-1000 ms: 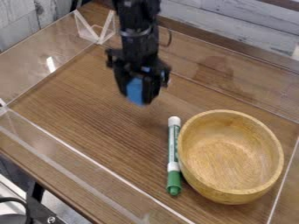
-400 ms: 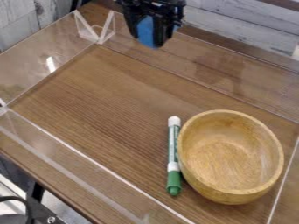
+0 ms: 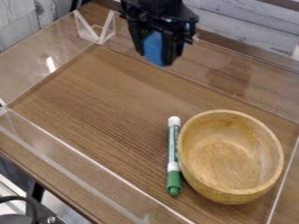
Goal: Put the blue block in the brown bowl
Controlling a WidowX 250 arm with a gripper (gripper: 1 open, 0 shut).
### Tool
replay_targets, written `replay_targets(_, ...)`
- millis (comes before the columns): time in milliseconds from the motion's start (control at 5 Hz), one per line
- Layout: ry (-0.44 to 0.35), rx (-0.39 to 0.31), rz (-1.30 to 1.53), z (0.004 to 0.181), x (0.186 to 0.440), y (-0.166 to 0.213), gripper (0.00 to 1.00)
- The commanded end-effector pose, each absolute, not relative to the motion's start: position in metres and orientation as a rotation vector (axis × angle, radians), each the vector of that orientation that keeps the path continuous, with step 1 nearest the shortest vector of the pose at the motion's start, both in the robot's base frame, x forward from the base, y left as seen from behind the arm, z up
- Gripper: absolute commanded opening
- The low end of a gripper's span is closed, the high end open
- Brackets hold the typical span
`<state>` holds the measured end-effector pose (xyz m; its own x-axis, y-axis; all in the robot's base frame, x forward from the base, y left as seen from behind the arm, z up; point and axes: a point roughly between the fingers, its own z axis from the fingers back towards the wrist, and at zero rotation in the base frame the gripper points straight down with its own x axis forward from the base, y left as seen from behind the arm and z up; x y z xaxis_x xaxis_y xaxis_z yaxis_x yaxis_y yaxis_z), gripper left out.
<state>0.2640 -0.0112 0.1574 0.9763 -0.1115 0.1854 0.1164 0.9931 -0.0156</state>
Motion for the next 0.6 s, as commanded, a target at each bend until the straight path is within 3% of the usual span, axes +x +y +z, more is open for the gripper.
replay_targets(0,-0.219,-0.041,-0.119,0.170,0.244,-0.034,0.00)
replay_targets(400,-0.205,-0.061,-0.130,0.169,0.208,-0.074,0.00)
